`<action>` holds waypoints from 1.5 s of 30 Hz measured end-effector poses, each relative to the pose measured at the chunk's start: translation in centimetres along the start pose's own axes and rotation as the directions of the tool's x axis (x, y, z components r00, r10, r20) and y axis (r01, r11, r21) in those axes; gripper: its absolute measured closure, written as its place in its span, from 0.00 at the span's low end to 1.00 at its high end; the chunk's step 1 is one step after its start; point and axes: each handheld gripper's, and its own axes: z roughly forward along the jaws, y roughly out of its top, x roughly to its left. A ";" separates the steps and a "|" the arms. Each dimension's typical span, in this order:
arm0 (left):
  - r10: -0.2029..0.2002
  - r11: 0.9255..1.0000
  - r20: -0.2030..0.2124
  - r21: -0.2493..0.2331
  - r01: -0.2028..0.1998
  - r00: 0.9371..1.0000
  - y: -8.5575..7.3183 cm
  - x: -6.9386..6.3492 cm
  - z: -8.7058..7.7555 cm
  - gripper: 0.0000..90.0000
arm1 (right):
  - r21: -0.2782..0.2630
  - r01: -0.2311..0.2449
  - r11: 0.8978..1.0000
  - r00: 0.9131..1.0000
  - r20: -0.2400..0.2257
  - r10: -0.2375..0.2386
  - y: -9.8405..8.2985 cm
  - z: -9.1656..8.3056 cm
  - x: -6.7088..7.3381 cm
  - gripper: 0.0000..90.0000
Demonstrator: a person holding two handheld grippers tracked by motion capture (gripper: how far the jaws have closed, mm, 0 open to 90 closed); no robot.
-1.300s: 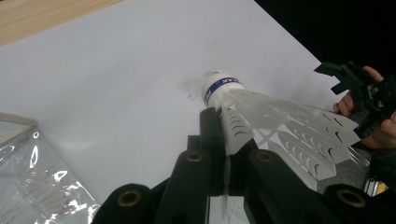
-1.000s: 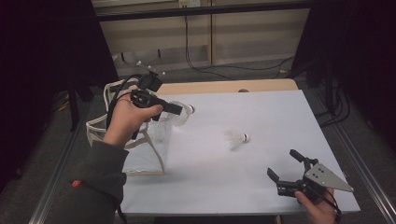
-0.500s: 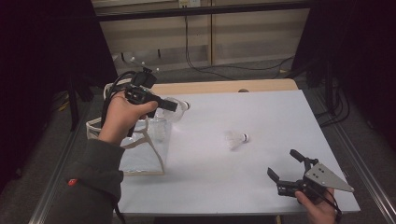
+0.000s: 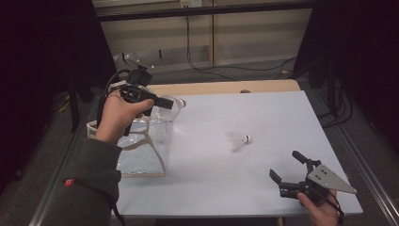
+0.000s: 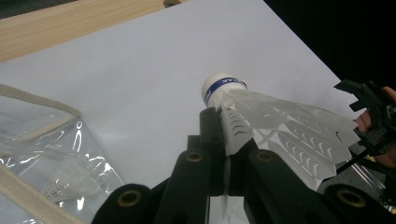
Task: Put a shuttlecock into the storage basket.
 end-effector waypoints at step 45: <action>-0.050 0.998 -0.060 -0.028 0.049 0.997 -0.3 2.3 -2.6 1.00 | 0.000 0.001 1.000 1.000 0.003 -0.001 0.1 -0.1 0.0 0.02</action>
